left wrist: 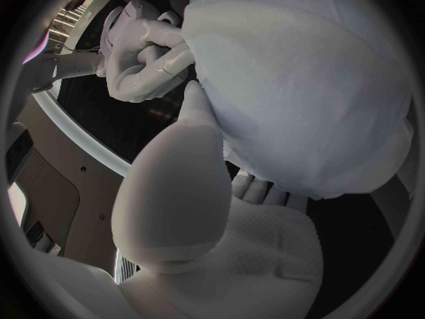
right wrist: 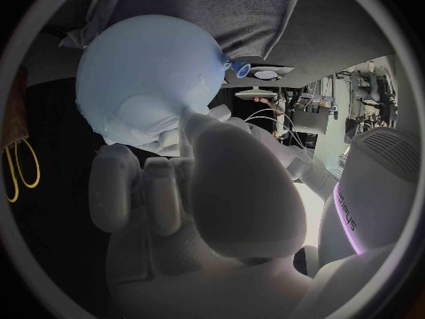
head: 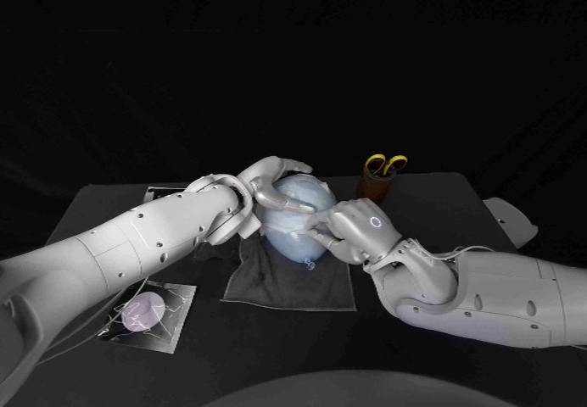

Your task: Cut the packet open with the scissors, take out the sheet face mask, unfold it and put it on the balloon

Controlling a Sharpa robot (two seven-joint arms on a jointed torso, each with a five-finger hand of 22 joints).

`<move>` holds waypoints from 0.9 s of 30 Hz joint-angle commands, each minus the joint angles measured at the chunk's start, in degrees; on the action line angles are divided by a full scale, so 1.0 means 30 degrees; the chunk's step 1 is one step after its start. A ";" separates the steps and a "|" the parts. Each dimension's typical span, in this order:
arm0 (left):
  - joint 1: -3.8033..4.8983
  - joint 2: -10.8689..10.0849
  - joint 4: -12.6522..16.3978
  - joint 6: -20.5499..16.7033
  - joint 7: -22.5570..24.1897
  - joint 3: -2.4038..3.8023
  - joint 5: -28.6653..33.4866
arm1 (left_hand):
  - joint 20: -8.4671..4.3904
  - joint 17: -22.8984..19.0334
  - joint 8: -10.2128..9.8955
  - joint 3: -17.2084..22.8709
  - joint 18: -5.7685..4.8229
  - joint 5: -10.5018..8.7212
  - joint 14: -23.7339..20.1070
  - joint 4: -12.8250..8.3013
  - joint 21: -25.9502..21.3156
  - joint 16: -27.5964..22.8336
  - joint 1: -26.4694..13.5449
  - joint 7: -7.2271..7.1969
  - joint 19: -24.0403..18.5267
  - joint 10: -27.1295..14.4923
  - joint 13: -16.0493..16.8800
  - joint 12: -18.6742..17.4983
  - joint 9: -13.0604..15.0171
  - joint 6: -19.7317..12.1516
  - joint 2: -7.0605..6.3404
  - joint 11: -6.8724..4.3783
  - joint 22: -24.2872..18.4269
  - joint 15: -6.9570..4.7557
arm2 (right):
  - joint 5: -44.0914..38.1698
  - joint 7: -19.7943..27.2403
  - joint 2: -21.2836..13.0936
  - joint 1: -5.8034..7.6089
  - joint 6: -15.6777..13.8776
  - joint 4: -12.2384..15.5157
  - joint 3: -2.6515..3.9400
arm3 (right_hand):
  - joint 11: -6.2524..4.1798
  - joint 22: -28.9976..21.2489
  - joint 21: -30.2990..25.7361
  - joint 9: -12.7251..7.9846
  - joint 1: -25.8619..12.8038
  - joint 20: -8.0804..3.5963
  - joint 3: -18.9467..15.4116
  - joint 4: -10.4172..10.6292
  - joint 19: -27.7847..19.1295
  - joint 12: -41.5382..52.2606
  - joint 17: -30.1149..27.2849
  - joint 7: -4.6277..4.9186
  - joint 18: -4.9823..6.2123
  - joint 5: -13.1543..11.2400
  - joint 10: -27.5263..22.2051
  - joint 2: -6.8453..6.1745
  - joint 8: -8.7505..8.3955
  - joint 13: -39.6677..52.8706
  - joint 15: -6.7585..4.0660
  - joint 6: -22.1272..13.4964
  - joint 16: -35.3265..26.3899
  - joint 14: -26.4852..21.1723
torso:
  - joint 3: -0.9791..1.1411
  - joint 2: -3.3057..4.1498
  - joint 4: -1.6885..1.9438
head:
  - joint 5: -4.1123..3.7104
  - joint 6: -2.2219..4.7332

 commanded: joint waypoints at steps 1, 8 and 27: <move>0.0005 0.0007 0.0024 0.0253 -0.0066 -0.0004 0.0062 | -0.0025 0.0015 0.0090 0.0128 -0.0161 -0.0006 -0.0082 0.0008 -0.0112 0.0029 0.0103 0.0151 -0.0147 -0.0031 0.0004 0.0025 0.0014 0.0013 0.0126 0.0133 -0.0018 0.0105 | -0.0925 -0.0289 0.0040 -0.0010 -0.0116 -0.0024 0.0006 | -0.0200 0.2866 0.0115 0.0105 -0.0171 -0.0025 0.0215 -0.0028 0.0124 0.0062 0.5016 -0.0176 -0.0341 -0.0070 0.1986 0.0141 0.0163 0.5018 -0.0185 0.0017 0.0066 0.1994 | 0.0002 0.0009 0.0002 | 0.0001 0.0006; 0.0011 0.0009 0.0004 0.0277 -0.0066 -0.0004 0.0090 | -0.0025 0.0015 0.0090 0.0128 -0.0161 -0.0006 -0.0082 0.0008 -0.0112 0.0029 0.0103 0.0151 -0.0147 -0.0031 0.0004 0.0025 0.0014 0.0013 0.0126 0.0133 -0.0018 0.0105 | -0.1160 0.0048 -0.0160 -0.0008 -0.0486 0.0253 0.0053 | -0.0422 0.3285 0.0736 0.0671 -0.0570 -0.0202 0.1056 -0.0240 0.0565 0.0062 0.5016 -0.0414 -0.0502 -0.0106 0.1986 0.0020 0.0989 0.5018 -0.0372 0.0241 0.0066 0.1994 | -0.0001 0.0009 -0.0004 | -0.0035 0.0008; 0.0010 0.0028 -0.0064 0.0304 -0.0020 -0.0004 0.0120 | -0.0029 -0.0001 0.0076 0.0158 -0.0152 -0.0007 -0.0141 0.0008 -0.0112 0.0010 0.0121 0.0168 -0.0149 -0.0076 -0.0002 0.0017 -0.0005 -0.0041 0.0144 0.0150 -0.0018 0.0119 | -0.0276 0.0776 -0.1922 -0.0050 0.1447 0.2099 0.0002 | -0.0602 0.3421 0.0826 0.2002 -0.1377 -0.0316 0.1617 0.0063 0.0625 0.0062 0.5016 -0.0648 -0.0537 -0.0090 0.1986 -0.0037 0.2246 0.5018 -0.0507 0.0060 0.0066 0.1994 | -0.0016 -0.0011 -0.0036 | 0.0009 0.0038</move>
